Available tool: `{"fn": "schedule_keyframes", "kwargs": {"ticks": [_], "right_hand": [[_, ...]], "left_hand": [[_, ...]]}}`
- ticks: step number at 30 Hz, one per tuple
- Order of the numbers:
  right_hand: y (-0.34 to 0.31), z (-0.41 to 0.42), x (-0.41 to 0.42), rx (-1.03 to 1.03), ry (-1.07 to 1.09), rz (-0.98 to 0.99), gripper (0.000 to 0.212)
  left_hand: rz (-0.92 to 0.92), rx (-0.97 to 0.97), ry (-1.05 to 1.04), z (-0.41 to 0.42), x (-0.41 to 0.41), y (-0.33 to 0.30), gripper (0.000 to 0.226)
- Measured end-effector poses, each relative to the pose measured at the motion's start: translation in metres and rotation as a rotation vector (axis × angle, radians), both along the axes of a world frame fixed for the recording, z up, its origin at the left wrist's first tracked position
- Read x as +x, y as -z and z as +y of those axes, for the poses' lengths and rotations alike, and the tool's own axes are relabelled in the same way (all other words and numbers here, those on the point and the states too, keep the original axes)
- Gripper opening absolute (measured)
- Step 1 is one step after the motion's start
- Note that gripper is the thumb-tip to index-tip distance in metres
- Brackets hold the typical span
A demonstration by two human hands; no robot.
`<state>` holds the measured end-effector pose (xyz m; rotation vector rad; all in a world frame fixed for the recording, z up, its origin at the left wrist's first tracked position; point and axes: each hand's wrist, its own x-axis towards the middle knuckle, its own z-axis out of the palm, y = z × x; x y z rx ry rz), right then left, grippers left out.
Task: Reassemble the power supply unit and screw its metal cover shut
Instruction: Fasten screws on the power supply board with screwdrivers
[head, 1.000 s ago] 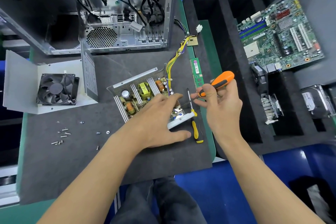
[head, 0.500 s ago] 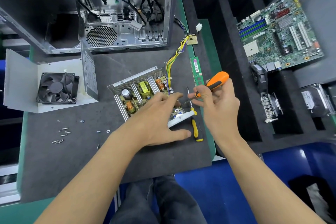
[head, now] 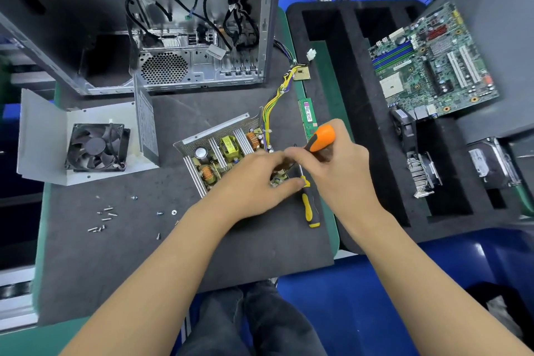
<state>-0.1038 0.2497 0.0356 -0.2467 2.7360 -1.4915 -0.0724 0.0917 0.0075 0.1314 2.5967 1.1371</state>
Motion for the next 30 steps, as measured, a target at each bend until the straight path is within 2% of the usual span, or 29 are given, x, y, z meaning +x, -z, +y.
{"fn": "schedule_keyframes", "kwargs": {"ticks": [3, 7, 10, 12, 13, 15, 17, 19, 21, 23, 24, 26, 28, 30], "right_hand": [[-0.005, -0.002, -0.003, 0.073, -0.038, -0.009, 0.043], [-0.015, -0.008, -0.004, 0.234, -0.077, -0.048, 0.047], [-0.035, 0.003, -0.014, 0.26, -0.161, -0.08, 0.065], [-0.058, 0.012, -0.027, 0.283, -0.365, -0.023, 0.076], [-0.069, 0.015, -0.032, 0.351, -0.493, 0.004, 0.068], [-0.081, 0.01, -0.039, 0.594, -0.692, 0.104, 0.038], [-0.086, -0.002, -0.04, 0.821, -0.758, 0.145, 0.022], [-0.089, -0.014, -0.039, 0.998, -0.714, 0.156, 0.026], [-0.093, -0.02, -0.038, 1.156, -0.626, 0.22, 0.037], [-0.093, -0.022, -0.038, 1.273, -0.578, 0.327, 0.04], [-0.091, -0.024, -0.036, 1.303, -0.574, 0.358, 0.039], [-0.089, -0.024, -0.031, 1.277, -0.58, 0.312, 0.043], [-0.091, -0.02, -0.031, 1.072, -0.631, 0.102, 0.05], [-0.095, -0.015, -0.034, 0.884, -0.75, 0.005, 0.037]], "left_hand": [[0.023, 0.066, -0.118, 0.006, -0.002, -0.001, 0.021], [0.106, 0.009, -0.214, 0.011, -0.009, -0.005, 0.005], [0.131, 0.014, -0.134, 0.008, -0.012, -0.004, 0.027], [0.129, 0.06, -0.113, 0.004, -0.012, -0.002, 0.019], [0.126, 0.071, -0.112, 0.002, -0.013, -0.001, 0.014], [0.134, 0.055, -0.099, 0.002, -0.014, 0.001, 0.011], [0.156, 0.03, -0.086, 0.003, -0.013, 0.004, 0.008], [0.173, 0.038, -0.087, 0.004, -0.011, 0.004, 0.008], [0.143, 0.221, -0.155, 0.005, -0.009, -0.001, 0.018], [0.132, 0.42, -0.257, 0.006, -0.01, -0.008, 0.033], [0.164, 0.456, -0.297, 0.008, -0.011, -0.009, 0.035], [0.248, 0.435, -0.327, 0.009, -0.012, -0.012, 0.026], [0.285, 0.398, -0.294, 0.008, -0.011, -0.012, 0.015], [0.29, 0.382, -0.229, 0.004, -0.01, -0.009, 0.015]]}}
